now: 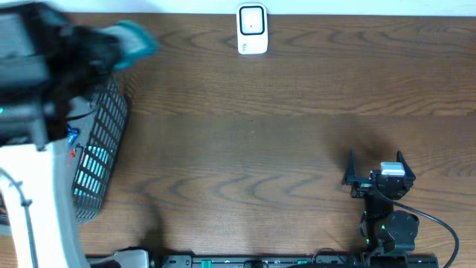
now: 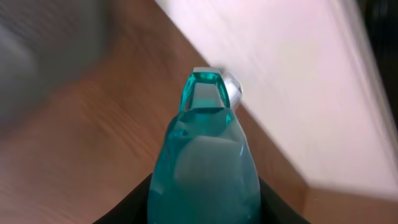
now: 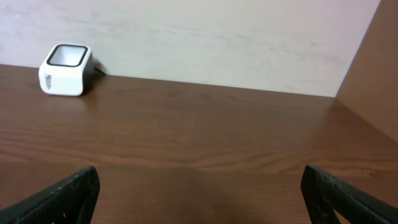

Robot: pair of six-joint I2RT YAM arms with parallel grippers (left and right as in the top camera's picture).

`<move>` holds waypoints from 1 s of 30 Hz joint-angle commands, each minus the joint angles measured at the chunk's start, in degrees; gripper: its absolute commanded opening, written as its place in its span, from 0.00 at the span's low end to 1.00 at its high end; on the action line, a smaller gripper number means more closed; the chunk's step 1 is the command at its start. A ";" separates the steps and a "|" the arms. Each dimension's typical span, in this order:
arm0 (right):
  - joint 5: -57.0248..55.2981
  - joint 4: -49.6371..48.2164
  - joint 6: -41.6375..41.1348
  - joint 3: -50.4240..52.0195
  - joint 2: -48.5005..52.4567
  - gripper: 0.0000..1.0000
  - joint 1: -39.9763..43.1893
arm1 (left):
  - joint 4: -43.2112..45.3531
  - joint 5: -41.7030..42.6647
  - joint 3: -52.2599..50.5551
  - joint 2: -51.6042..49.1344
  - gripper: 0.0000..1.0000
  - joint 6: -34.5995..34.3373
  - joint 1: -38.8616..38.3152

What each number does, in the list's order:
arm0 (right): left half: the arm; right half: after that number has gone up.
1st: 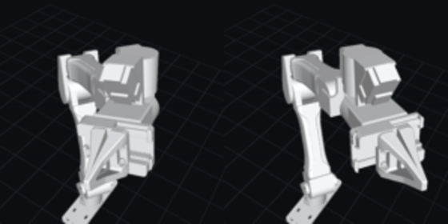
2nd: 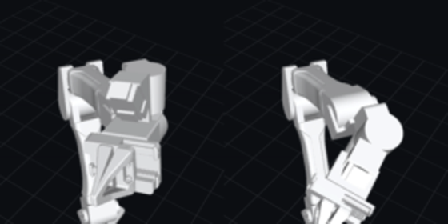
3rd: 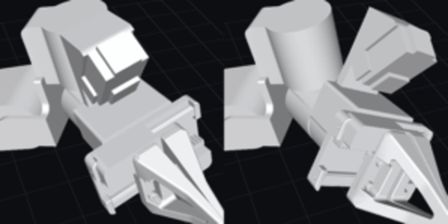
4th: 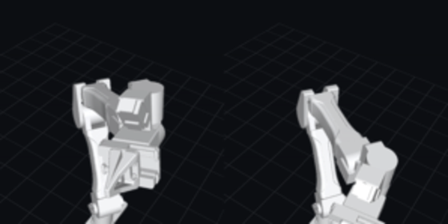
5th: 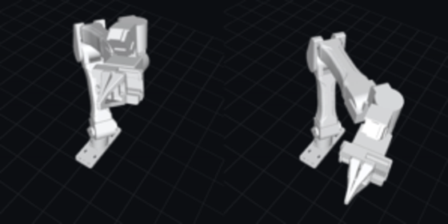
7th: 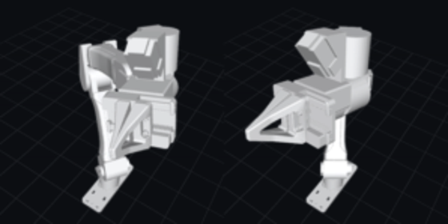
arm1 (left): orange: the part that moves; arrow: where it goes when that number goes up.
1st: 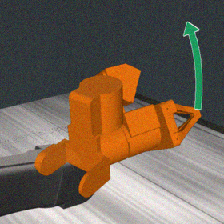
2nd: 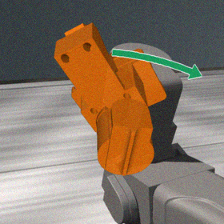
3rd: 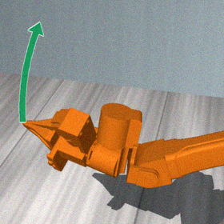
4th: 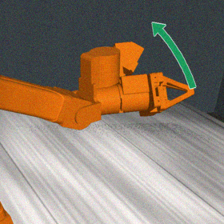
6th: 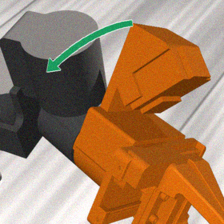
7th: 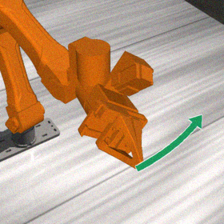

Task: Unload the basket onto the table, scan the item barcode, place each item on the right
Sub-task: 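Carry the bottle with the left gripper and set it near the scanner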

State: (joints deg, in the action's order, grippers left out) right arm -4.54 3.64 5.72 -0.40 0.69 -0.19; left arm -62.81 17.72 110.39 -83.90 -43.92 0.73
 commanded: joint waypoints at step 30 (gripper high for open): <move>-0.31 0.24 0.76 0.07 -0.35 0.99 -0.46 | -3.32 -14.40 0.24 -32.02 0.40 56.35 -31.50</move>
State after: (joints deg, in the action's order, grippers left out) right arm -4.54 3.66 5.72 -0.40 0.69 -0.19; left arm -66.22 5.39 110.37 -113.19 9.58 -30.26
